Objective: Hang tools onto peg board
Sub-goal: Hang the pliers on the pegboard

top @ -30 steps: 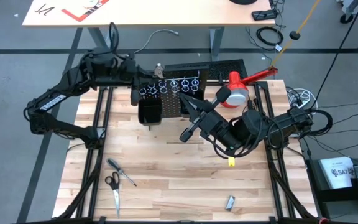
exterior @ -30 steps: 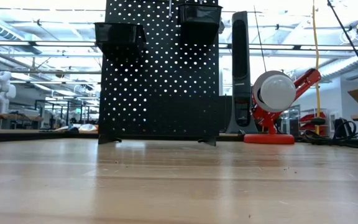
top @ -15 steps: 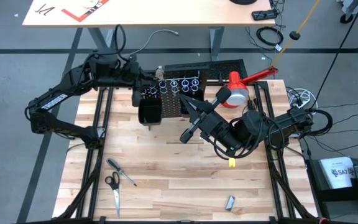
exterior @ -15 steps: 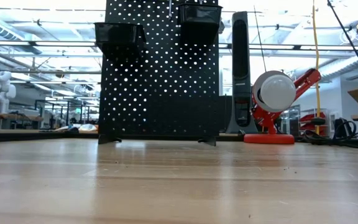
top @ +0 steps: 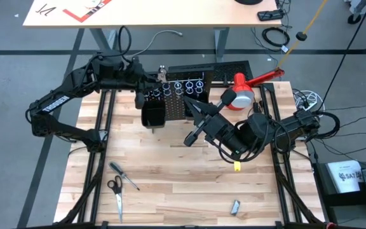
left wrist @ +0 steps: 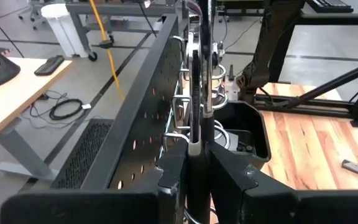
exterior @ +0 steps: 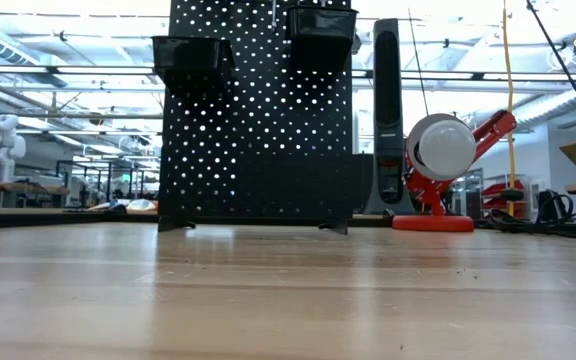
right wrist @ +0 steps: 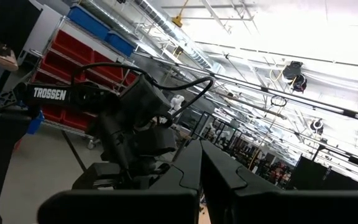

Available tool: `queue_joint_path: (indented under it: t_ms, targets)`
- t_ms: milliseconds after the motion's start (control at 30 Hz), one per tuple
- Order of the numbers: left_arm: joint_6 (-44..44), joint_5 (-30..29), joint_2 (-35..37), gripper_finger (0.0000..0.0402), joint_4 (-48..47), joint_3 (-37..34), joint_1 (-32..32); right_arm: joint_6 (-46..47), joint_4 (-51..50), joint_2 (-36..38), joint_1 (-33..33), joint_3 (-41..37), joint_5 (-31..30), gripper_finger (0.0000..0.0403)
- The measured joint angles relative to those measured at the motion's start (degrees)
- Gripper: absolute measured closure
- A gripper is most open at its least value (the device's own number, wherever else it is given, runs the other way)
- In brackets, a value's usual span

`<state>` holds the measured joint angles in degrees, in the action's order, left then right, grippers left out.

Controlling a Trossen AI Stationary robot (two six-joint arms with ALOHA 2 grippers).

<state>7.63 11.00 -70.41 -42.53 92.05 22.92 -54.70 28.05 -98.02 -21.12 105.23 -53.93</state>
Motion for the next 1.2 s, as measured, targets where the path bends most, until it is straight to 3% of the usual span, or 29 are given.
queue_joint_path:
  t_ms: [233,600,1200]
  targets:
    - [-1.37,0.02,0.00,0.0327,-0.25,0.00,-0.06,0.00,0.00,0.00,0.00,0.00,0.00,0.0399]
    - [-2.96,1.63,0.03,0.0265,0.63,0.00,-0.15,0.00,0.00,0.00,0.00,0.00,0.00,0.0399]
    - [-5.47,1.50,1.55,0.0260,-1.12,-0.02,-0.04,0.41,-0.07,-0.02,0.00,0.00,0.00,0.0399]
